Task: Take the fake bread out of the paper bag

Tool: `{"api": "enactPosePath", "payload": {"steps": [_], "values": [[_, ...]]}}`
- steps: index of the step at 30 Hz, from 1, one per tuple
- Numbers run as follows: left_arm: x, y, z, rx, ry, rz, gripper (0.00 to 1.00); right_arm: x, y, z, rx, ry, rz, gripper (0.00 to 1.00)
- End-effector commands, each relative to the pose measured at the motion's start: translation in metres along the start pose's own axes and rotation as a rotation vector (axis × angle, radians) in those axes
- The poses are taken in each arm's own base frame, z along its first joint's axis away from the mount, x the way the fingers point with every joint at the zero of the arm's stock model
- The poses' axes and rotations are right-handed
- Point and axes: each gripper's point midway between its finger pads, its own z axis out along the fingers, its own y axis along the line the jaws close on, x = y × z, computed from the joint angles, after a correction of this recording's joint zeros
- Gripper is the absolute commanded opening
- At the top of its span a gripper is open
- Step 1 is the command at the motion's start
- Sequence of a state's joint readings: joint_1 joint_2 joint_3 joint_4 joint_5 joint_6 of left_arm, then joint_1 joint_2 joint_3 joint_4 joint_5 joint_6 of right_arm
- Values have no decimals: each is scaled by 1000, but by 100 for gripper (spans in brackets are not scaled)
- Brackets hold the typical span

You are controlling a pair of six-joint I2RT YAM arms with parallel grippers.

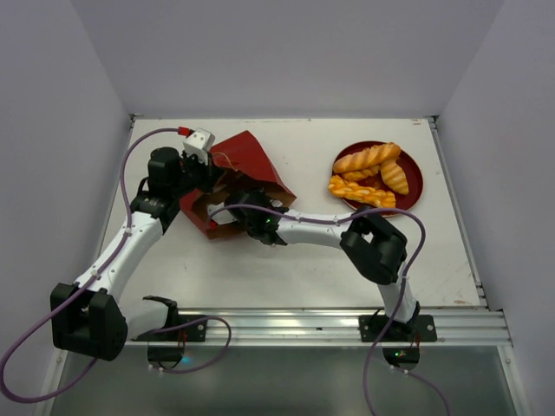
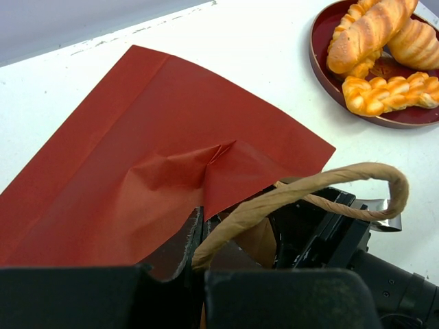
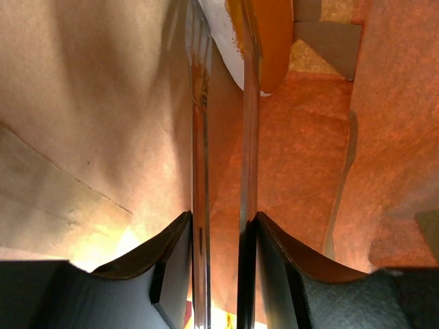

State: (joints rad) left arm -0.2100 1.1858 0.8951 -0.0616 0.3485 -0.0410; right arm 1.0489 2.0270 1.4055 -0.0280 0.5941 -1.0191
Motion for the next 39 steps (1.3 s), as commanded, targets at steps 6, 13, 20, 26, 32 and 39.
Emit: {"api": "enactPosePath", "payload": {"steps": [6,13,20,26,32,39], "values": [[-11,-6,-3,21,-41,11,0,-12,-25,1,87,-1,48,44],[-11,-6,-2,24,-39,9,0,-13,-23,6,84,8,48,45],[-12,-7,-3,27,-42,10,0,-14,-20,12,79,21,46,45],[-11,-7,-3,27,-41,10,0,-12,-13,16,49,37,50,25],[-13,-7,-3,27,-45,12,0,-7,-17,13,29,37,77,0],[-11,-4,-2,15,-39,14,0,0,-32,-7,18,-1,140,0]]}}
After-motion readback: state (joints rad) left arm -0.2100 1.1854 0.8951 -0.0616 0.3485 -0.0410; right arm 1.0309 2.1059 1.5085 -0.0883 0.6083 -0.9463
